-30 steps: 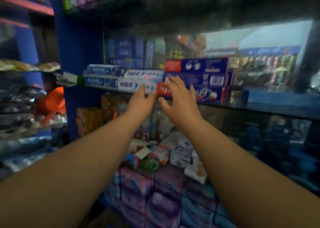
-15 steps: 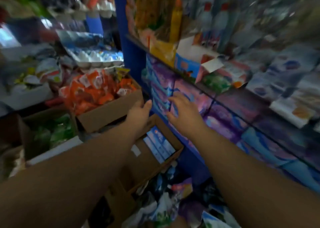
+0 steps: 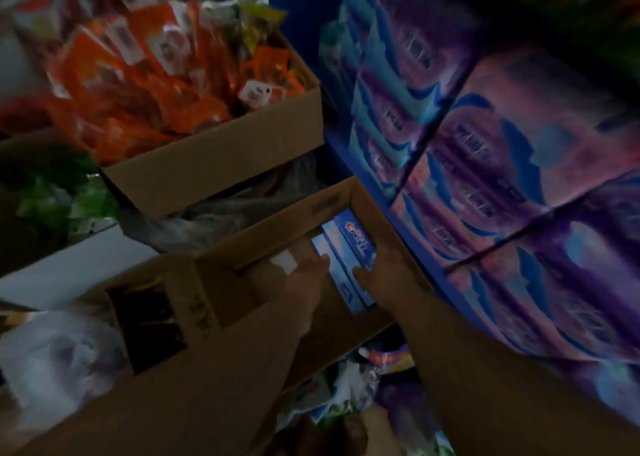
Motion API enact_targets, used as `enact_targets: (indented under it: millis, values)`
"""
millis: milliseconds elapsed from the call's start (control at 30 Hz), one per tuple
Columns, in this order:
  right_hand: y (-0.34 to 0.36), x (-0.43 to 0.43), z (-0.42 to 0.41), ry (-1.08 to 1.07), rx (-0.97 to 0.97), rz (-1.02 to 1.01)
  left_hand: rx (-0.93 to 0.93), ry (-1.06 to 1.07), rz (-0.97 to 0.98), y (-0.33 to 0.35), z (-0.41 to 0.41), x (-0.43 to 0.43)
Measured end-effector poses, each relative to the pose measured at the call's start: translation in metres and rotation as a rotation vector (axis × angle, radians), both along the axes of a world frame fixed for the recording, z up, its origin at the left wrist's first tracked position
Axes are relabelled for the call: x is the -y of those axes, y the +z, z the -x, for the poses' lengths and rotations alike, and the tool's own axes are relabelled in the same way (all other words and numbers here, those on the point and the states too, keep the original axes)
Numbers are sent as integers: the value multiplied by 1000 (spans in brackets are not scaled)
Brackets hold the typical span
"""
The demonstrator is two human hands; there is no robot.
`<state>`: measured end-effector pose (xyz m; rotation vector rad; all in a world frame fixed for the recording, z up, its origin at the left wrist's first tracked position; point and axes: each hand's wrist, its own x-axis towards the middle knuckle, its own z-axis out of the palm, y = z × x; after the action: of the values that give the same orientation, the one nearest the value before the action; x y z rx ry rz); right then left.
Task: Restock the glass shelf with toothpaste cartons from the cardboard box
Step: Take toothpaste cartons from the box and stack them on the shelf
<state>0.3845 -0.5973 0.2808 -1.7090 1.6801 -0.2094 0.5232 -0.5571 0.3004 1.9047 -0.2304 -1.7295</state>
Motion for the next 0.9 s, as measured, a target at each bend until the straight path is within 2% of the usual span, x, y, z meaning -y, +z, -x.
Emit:
enact_targets:
  millis: [67,167,333,467,567,667,767,900]
  values:
    - [-23,8,2,-49,-65,-128,-126,102,1,-30,9,8]
    - [-47,16,2,-94,-84,-231,-170,163,-5,-56,25,17]
    - [-73,22,-8,-133,-190,-268,-245,324,24,-82,44,33]
    - [-84,17,-14,-130,-180,-294,-260,437,-19,-96,46,34]
    - [-85,17,-10,-81,-214,-283,-281,449,8,-97,43,37]
    - [-78,19,-11,-44,-213,-250,-388,443,45,-96,38,40]
    - [-74,21,-13,-66,-100,-287,-454,436,79,-94,36,38]
    - [-60,25,-13,-183,240,-460,-455,407,107,-90,28,38]
